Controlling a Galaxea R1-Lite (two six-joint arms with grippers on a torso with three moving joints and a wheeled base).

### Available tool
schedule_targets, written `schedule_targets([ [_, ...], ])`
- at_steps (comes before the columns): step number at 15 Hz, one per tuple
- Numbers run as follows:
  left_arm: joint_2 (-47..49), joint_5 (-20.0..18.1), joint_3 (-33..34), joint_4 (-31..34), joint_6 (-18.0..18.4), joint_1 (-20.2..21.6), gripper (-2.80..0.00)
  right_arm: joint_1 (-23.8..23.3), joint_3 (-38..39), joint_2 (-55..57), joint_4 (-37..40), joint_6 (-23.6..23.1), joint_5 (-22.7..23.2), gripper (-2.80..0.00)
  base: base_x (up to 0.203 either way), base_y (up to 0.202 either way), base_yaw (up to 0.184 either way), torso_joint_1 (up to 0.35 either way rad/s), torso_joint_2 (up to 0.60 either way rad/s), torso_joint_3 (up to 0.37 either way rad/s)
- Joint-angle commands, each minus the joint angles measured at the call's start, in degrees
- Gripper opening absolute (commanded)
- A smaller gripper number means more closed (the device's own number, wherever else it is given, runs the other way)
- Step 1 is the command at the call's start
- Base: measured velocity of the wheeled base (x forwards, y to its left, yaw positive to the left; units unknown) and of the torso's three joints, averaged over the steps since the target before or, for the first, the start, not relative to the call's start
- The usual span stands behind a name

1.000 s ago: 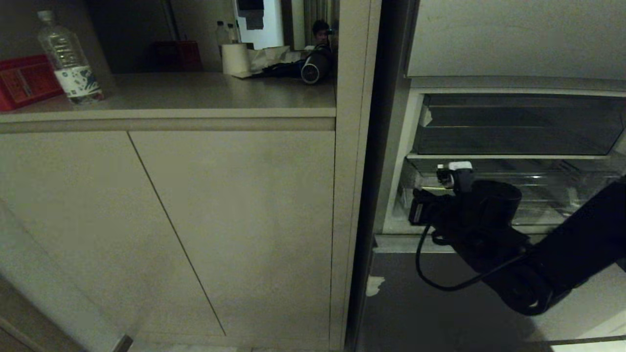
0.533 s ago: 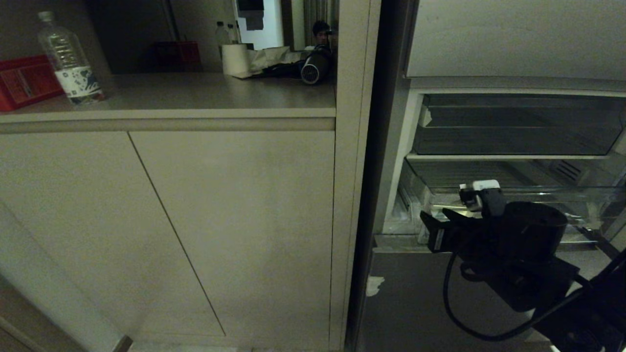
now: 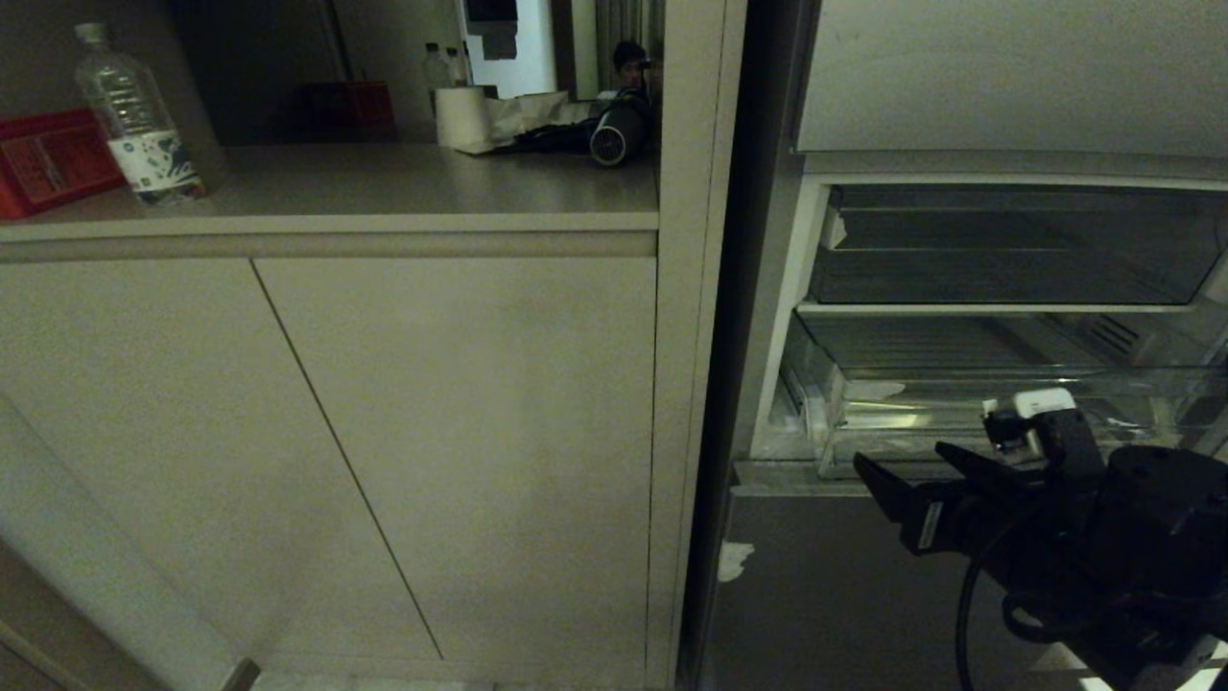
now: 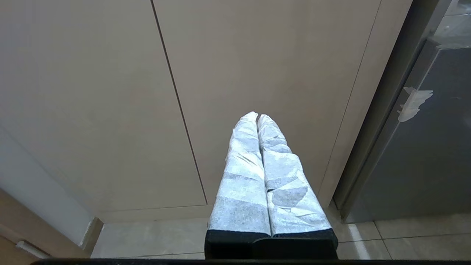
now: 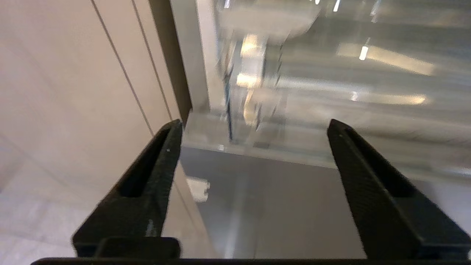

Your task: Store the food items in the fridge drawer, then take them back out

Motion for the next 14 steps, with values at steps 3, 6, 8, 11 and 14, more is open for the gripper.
schedule_targets([
  [3,0.0,0.0,0.0,0.0,0.0,0.0,-2.8,-4.4,-9.4,-7.4,12.6,-0.3,0.1,0.0,0.0,0.0,0.0,0.0,0.0,0.0],
  [6,0.0,0.0,0.0,0.0,0.0,0.0,-2.8,-8.1,-22.9,-7.9,30.1,0.0,1.5,0.0,0.0,0.0,0.0,0.0,0.0,0.0],
  [8,0.0,0.0,0.0,0.0,0.0,0.0,-2.8,-10.1,-31.5,-6.6,39.8,0.2,2.5,-0.18,0.0,0.0,0.0,0.0,0.0,0.0],
  [11,0.0,0.0,0.0,0.0,0.0,0.0,-2.8,-12.5,-36.7,-1.3,44.7,0.2,3.0,-2.8,0.0,0.0,0.0,0.0,0.0,0.0],
  [14,0.0,0.0,0.0,0.0,0.0,0.0,-2.8,-15.3,-41.2,4.6,45.0,0.2,4.7,-2.8,0.0,0.0,0.0,0.0,0.0,0.0],
])
